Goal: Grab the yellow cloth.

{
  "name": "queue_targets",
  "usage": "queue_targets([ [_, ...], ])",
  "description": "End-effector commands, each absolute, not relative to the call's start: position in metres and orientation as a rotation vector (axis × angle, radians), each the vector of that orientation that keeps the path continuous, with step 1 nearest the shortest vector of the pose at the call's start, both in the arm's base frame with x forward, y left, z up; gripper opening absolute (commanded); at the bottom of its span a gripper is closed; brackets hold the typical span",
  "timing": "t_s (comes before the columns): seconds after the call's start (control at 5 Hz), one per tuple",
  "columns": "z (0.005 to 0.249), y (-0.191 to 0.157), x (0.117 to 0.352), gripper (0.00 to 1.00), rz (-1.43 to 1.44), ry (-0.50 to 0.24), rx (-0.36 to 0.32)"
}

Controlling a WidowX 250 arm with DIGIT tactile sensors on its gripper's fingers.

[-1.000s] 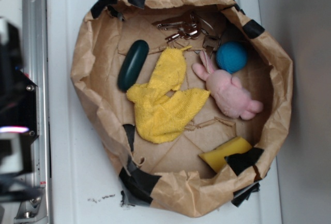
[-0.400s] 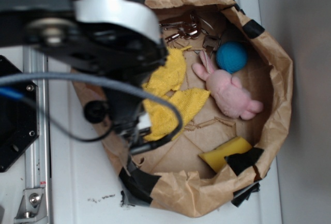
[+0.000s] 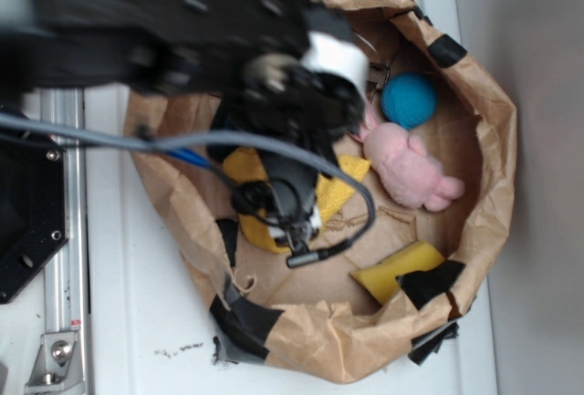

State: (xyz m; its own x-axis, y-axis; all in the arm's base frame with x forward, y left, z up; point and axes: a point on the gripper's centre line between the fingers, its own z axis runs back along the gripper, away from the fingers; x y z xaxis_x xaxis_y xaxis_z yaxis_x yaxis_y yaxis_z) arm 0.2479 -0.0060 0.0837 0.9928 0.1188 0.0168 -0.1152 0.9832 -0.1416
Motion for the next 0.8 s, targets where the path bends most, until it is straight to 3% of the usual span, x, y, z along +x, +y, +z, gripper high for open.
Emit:
queue_targets([
  [0.0, 0.037, -0.026, 0.256, 1.00, -0.093, 0.056, -0.161],
  [0.2, 0.031, -0.031, 0.247, 0.00, -0.117, 0.072, -0.142],
  [0.6, 0.033, -0.027, 0.242, 0.00, -0.144, 0.063, -0.087],
])
